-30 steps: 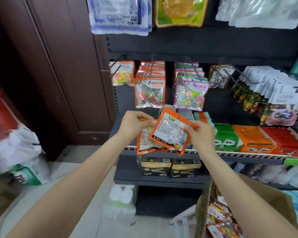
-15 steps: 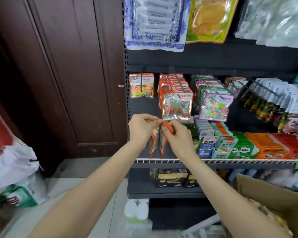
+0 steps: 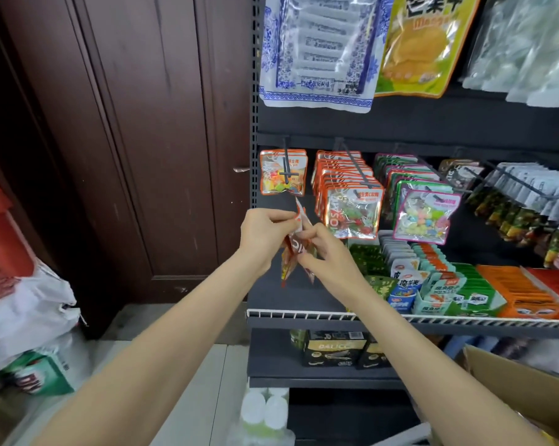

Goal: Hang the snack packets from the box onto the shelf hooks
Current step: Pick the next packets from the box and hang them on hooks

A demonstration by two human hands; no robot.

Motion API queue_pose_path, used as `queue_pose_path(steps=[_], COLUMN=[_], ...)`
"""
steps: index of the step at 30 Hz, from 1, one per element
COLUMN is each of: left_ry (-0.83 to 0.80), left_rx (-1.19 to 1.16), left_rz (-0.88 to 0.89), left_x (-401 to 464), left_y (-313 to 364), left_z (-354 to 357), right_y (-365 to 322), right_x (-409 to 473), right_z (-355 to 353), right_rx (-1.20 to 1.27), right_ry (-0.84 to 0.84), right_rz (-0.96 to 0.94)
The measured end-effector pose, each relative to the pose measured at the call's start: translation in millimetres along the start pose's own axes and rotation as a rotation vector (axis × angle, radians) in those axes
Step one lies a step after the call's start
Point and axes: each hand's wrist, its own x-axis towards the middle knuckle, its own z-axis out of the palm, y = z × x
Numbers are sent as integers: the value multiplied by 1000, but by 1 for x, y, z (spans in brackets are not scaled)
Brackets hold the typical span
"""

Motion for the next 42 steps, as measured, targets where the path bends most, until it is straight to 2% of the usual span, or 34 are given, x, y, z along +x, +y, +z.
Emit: queue_pose_path(steps=[2, 5, 9, 14, 17, 20, 23, 30, 42], left_ry=[12, -28, -71, 2, 144, 285, 339, 355, 381], left_rx=[60, 136, 203, 169, 153, 260, 367, 390, 520], left_rz=[37, 98, 144, 89, 137, 186, 254, 288, 377], left_x=[1, 2, 7, 24, 38, 47, 50, 59, 60], left_y=[0, 3, 10, 13, 15, 20, 27, 28, 30], left_z=[-8, -17, -25, -39, -52, -64, -69, -74, -83], right_y=[-3, -9, -13, -14, -11, -7, -5, -4, -11], right_x=[7, 22, 47, 69, 83, 93, 102, 112, 109], right_z=[-6, -12, -17, -19, -21, -24, -22, -14, -4], right_rx=[34, -11, 12, 37, -11, 18, 38, -161, -238], right_ry=[-21, 149, 292, 262, 348, 422, 477, 512, 561], right_rz=[-8, -50, 78, 127, 133, 119, 98, 86, 32])
